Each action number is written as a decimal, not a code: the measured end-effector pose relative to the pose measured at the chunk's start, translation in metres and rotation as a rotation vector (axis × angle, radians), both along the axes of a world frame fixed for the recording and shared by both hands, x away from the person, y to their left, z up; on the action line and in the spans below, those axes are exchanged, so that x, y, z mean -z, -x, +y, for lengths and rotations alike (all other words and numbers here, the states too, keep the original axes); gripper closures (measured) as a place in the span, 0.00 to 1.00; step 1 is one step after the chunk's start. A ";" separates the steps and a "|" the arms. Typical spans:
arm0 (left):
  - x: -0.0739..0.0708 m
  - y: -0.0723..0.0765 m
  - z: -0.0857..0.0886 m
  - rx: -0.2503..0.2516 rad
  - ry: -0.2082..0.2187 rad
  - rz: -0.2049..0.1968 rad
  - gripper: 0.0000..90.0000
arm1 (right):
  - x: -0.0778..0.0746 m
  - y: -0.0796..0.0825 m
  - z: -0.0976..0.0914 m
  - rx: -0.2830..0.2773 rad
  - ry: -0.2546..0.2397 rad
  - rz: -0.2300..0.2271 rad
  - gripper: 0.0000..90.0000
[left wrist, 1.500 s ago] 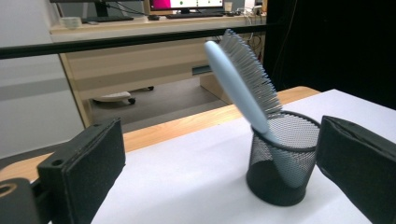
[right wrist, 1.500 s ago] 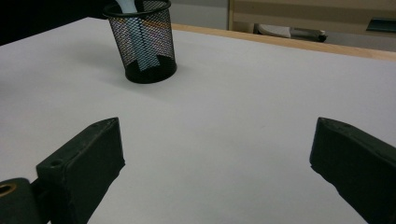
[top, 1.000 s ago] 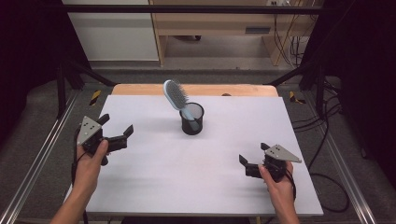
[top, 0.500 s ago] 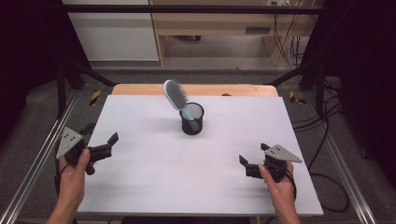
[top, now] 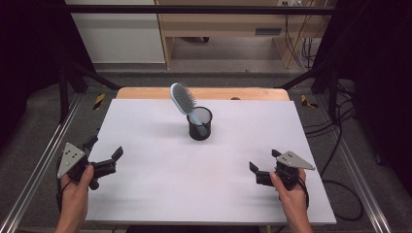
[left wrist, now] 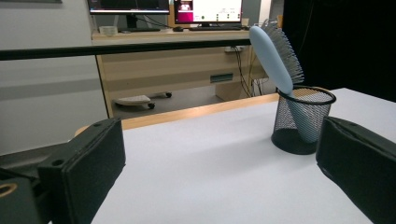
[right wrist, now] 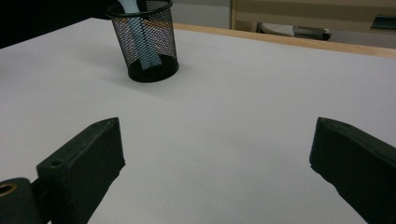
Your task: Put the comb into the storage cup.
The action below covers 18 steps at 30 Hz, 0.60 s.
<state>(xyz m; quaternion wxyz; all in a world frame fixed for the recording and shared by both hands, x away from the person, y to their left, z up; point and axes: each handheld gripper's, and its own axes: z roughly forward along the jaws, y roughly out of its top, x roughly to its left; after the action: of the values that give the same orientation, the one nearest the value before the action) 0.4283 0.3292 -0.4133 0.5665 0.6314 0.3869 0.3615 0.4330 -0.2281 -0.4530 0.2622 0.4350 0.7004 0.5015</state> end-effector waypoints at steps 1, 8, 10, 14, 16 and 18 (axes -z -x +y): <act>0.002 0.001 -0.001 0.002 0.001 0.000 0.02 | 0.000 0.000 0.000 0.002 0.001 -0.002 0.03; 0.013 0.003 -0.008 0.028 0.009 0.009 0.02 | -0.001 0.001 -0.002 0.006 -0.003 -0.004 0.03; 0.015 0.004 -0.010 0.039 0.004 0.012 0.02 | -0.001 0.001 -0.003 0.009 -0.003 -0.005 0.03; 0.017 0.005 -0.014 0.059 0.009 0.015 0.02 | -0.001 0.001 -0.005 0.016 -0.003 -0.008 0.04; 0.019 0.006 -0.015 0.067 0.017 0.025 0.02 | -0.001 0.002 -0.006 0.018 -0.002 -0.016 0.04; 0.021 0.008 -0.016 0.076 0.026 0.037 0.02 | -0.002 0.003 -0.007 0.021 0.004 -0.029 0.04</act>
<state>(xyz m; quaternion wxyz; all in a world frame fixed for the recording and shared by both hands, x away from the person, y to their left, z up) 0.4208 0.3130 -0.4346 0.5809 0.6446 0.3779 0.3229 0.4303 -0.2354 -0.4514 0.2782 0.4344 0.6931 0.5035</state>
